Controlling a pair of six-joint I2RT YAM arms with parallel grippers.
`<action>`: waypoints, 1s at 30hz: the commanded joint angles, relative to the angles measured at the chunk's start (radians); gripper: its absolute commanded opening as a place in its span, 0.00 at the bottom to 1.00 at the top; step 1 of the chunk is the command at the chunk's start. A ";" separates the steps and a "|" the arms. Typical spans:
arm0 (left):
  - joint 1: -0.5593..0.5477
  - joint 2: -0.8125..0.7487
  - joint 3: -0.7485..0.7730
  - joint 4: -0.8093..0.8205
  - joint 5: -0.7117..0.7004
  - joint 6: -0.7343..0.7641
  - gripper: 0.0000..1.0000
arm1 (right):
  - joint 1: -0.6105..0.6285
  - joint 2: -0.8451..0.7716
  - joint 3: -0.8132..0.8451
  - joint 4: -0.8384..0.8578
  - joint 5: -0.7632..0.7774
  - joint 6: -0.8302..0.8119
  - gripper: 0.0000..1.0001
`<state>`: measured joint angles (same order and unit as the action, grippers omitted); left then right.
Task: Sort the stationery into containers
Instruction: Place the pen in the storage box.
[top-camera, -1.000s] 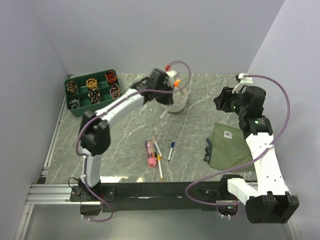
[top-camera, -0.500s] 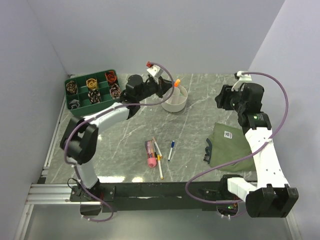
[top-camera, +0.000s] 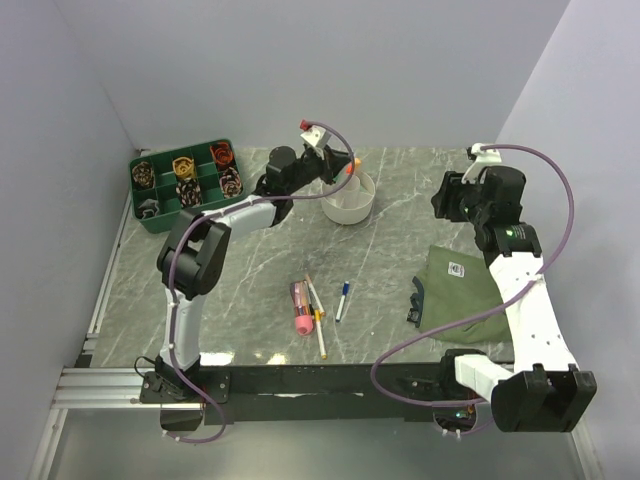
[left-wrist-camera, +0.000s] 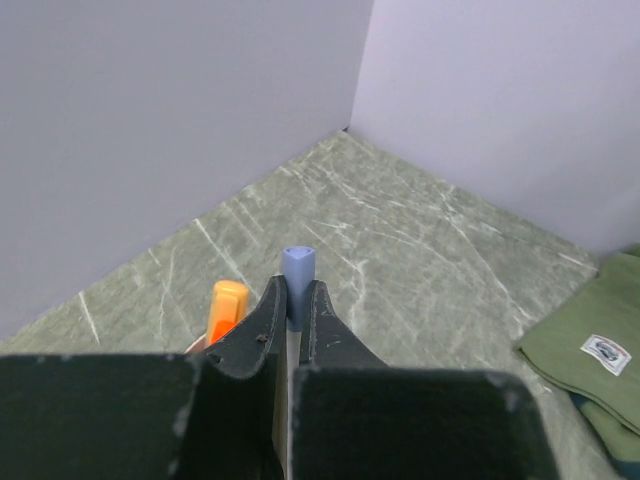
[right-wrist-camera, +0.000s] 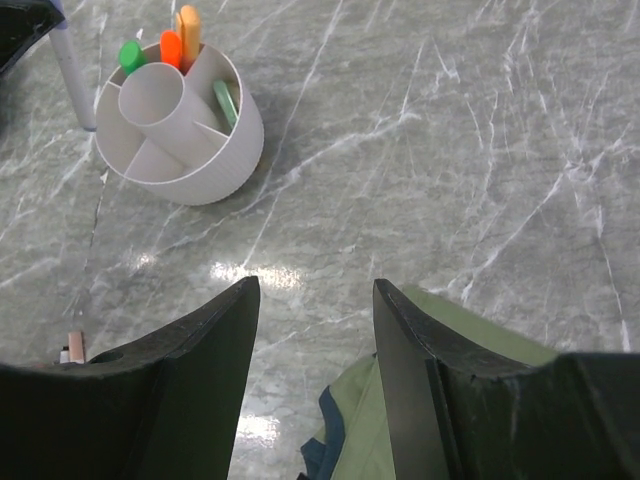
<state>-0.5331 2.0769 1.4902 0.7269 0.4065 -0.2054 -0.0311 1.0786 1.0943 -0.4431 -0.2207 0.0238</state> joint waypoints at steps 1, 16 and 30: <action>0.016 0.032 0.036 0.097 -0.011 -0.023 0.01 | -0.006 0.036 0.050 -0.002 0.017 -0.015 0.57; 0.045 0.129 0.038 0.226 -0.130 -0.095 0.01 | -0.004 0.156 0.134 -0.029 0.006 -0.056 0.57; 0.053 -0.095 -0.166 0.131 -0.213 -0.038 0.48 | 0.007 0.112 0.098 -0.003 -0.003 -0.055 0.57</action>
<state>-0.4847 2.1471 1.3827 0.8410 0.2283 -0.2718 -0.0307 1.2385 1.1820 -0.4828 -0.2173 -0.0250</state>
